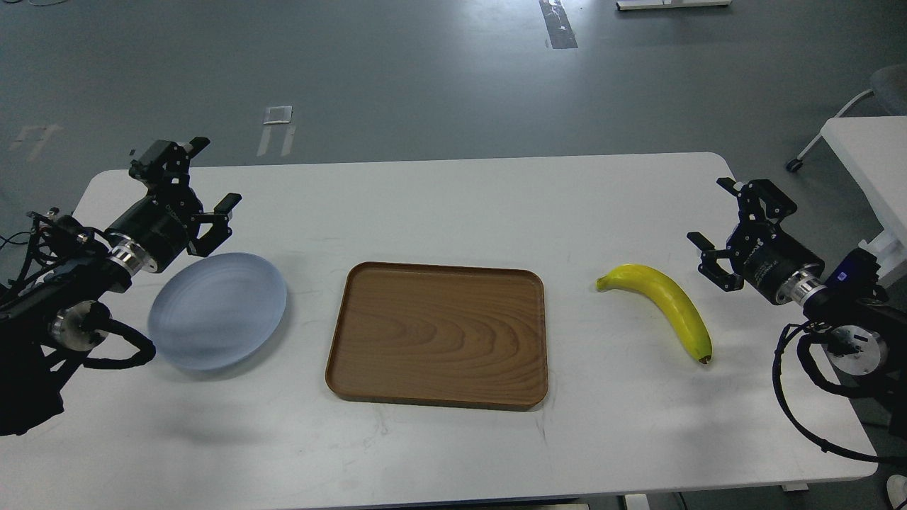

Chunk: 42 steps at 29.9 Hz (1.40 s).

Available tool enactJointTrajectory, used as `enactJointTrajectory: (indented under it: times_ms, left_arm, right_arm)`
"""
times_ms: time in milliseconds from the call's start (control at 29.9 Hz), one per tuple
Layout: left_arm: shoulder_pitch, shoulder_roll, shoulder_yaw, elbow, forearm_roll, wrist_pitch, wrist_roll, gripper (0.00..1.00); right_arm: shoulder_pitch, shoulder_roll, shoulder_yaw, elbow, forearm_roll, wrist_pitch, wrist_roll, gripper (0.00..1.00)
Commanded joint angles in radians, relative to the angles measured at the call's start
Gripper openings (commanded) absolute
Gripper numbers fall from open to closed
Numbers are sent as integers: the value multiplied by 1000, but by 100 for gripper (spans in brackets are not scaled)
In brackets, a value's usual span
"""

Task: Place banana on plate with both arms
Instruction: 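Move the left gripper toward the rim of the light blue plate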

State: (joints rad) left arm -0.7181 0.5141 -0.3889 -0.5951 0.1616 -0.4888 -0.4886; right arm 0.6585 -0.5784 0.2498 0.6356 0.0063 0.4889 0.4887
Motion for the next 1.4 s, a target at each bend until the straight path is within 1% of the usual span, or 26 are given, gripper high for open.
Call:
enactJointTrajectory:
  times_ms: [0,368,502,568,635,702,736,836,869,936,1003,1036,1070,1137,1170,1204,1237,1271,1304,1337,1371]
  left_arm:
    - [6,-3,1,0,-1,0,0,100]
    - [-6,10,13,18,3,0,0,100]
    - [-7,14,7,57,12,0,0,100]
    - [-20,17,12,57,22,0,0,100]
    - [-70,24,12,49,76,0,0,100]
    - [-93,29,13,41,122,0,0,100]
    - [-105,32,12,32,162,0,0,100]
    - [-171,95,12,-20,398,0,0,100]
    - [-188,118,10,-63,511,0,0,100]
    - [-199,144,10,-113,608,0,0,100]
    - [-207,216,12,-245,795,0,0,100]
    - [-207,233,12,-279,849,0,0,100]
    - [-205,265,13,-342,965,0,0,100]
    - [-195,290,15,-399,1085,0,0,100]
    - [-189,308,18,-434,1212,0,0,100]
    - [-181,322,27,-446,1336,0,0,100]
    - [-173,326,35,-446,1387,12,0,100]
    - [-161,331,47,-446,1474,57,0,100]
    - [-153,334,54,-439,1530,94,0,100]
    - [-153,334,55,-439,1530,95,0,100]
    - [-144,334,64,-408,1552,116,0,100]
  right_arm:
    - [0,-3,0,-5,0,0,0,100]
    - [3,-15,-1,-13,-2,0,0,100]
    - [13,-11,0,-27,-2,0,0,100]
    - [13,-5,0,-27,-2,0,0,100]
    - [16,-1,2,-27,-2,0,0,100]
    - [16,-1,0,-27,-2,0,0,100]
    - [16,0,0,-27,-2,0,0,100]
    - [16,5,0,-27,-8,0,0,100]
    - [16,5,0,-27,-8,0,0,100]
    - [16,3,0,-27,-8,0,0,100]
    - [18,3,0,-28,-8,0,0,100]
    - [18,3,2,-27,-8,0,0,100]
    - [18,3,2,-28,-8,0,0,100]
    - [18,3,2,-27,-8,0,0,100]
    - [18,5,2,-27,-8,0,0,100]
    - [16,5,2,-25,-8,0,0,100]
    - [16,5,0,-24,-8,0,0,100]
    - [15,6,2,-23,-8,0,0,100]
    - [15,6,2,-23,-8,0,0,100]
    - [15,6,2,-23,-8,0,0,100]
    - [15,6,2,-25,-8,0,0,100]
